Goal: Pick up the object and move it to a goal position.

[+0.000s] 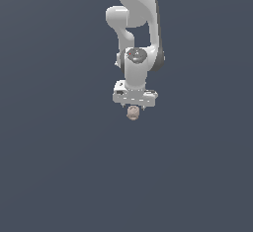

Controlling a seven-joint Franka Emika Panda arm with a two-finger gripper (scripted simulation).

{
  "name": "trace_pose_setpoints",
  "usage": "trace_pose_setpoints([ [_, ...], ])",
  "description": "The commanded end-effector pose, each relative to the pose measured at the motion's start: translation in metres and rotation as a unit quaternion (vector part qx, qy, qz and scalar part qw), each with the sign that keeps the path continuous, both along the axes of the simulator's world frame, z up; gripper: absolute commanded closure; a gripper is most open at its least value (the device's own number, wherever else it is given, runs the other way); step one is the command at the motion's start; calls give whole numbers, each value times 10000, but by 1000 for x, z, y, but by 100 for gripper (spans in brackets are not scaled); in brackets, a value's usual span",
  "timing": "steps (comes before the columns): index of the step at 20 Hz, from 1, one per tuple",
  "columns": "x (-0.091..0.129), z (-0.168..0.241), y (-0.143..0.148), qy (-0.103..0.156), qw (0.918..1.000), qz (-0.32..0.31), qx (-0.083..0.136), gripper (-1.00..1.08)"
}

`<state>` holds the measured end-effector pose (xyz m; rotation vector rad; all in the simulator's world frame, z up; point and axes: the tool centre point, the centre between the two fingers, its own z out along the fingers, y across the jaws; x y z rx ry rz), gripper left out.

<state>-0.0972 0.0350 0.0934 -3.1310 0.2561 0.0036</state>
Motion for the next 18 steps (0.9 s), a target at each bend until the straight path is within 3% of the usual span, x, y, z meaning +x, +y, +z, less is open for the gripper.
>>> trace_pose_setpoints([
  [1,-5,-3,2,-9,10000,-27,-1,-92],
  [9,-6,-8,3,-7,10000,-26,-1,-92],
  [18,-7,-45,3,-10,10000,-33,-2,-92],
])
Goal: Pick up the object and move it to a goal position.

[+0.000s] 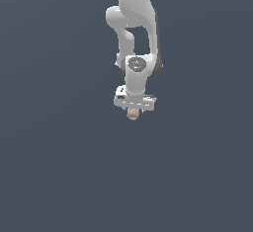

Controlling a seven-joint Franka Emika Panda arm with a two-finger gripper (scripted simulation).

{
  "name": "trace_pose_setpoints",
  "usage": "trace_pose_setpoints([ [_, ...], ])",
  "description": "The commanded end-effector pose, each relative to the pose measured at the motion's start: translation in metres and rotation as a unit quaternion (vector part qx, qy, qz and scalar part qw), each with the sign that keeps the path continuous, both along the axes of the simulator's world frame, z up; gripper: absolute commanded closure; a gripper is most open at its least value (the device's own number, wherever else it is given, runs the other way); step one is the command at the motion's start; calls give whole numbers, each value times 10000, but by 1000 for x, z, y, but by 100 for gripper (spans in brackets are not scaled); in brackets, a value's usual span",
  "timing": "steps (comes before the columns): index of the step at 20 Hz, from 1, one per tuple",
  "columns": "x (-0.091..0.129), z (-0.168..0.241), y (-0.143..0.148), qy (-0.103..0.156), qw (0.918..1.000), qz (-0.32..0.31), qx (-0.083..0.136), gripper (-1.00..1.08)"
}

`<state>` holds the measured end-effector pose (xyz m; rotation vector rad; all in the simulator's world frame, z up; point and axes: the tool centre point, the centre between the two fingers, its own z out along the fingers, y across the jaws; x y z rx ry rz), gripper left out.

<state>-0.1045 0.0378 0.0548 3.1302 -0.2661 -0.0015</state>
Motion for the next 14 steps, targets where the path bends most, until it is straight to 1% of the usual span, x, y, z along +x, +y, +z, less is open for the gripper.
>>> trace_pose_setpoints([
  [1,0,-9,0,-3,10000,-1,0,-92],
  [6,0,-15,0,-5,10000,-4,0,-92],
  [7,0,-15,0,-5,10000,-4,0,108],
  [14,0,-15,0,-5,10000,-4,0,108],
])
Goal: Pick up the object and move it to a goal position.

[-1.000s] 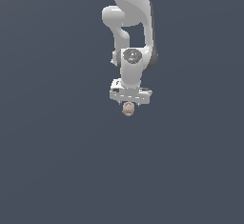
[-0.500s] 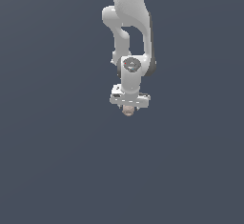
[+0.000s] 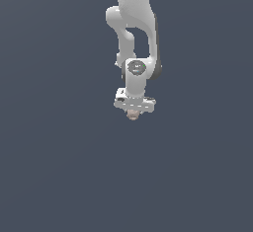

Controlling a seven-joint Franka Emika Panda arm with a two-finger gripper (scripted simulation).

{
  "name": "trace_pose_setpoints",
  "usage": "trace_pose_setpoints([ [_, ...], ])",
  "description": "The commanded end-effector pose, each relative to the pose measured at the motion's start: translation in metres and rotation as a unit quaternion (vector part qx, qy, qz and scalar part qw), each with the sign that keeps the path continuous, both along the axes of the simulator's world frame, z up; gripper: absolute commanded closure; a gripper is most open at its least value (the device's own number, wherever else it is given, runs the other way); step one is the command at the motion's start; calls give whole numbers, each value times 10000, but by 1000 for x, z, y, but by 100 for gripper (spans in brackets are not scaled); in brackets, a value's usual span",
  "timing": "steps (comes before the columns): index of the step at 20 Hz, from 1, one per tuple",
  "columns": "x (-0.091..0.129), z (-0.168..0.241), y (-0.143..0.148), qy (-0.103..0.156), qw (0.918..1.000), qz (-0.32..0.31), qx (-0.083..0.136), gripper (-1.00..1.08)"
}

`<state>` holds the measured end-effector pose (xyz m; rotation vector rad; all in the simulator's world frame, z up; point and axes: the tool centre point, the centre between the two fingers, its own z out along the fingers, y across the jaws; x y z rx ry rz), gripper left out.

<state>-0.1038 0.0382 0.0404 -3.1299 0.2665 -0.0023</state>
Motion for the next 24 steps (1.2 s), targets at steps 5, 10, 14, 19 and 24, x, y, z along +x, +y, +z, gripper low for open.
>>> trace_pose_setpoints([
  [5,1,1,0,-1,10000,-2,0,108],
  [10,6,10,8,-1,10000,-2,0,108],
  [14,16,24,20,-1,10000,-2,0,108],
  [19,33,51,41,1,10000,-3,-3,108],
  [24,55,85,69,1,10000,-3,-3,108],
])
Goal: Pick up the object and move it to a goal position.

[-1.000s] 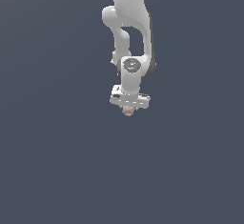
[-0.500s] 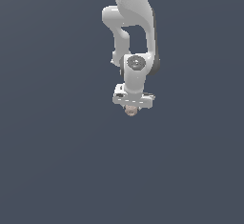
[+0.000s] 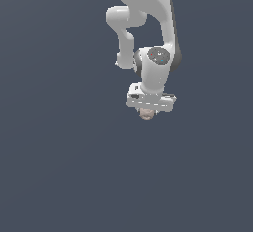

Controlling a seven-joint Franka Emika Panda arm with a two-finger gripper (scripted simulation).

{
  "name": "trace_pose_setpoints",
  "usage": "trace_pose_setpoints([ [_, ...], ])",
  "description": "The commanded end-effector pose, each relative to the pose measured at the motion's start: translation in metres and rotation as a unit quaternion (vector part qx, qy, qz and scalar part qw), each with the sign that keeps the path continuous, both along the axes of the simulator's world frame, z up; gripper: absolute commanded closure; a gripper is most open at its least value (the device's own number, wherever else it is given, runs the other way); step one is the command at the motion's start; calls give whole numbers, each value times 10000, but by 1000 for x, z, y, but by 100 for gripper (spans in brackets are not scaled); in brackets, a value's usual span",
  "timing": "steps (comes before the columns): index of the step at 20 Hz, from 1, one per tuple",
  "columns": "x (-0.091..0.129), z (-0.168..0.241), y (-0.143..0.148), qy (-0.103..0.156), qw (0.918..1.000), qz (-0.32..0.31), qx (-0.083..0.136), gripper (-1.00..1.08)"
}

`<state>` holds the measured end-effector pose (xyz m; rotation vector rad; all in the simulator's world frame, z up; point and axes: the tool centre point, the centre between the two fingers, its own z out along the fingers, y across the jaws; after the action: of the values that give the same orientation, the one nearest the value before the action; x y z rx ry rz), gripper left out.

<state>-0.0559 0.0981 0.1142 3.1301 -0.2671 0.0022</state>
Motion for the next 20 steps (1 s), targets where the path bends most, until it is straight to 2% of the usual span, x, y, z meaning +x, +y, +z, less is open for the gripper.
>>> trace_pose_setpoints([
  [1,11,18,15,0,10000,-1,-1,108],
  [10,53,79,64,3,10000,-3,-1,108],
  [20,89,129,106,3,10000,-3,-1,108],
])
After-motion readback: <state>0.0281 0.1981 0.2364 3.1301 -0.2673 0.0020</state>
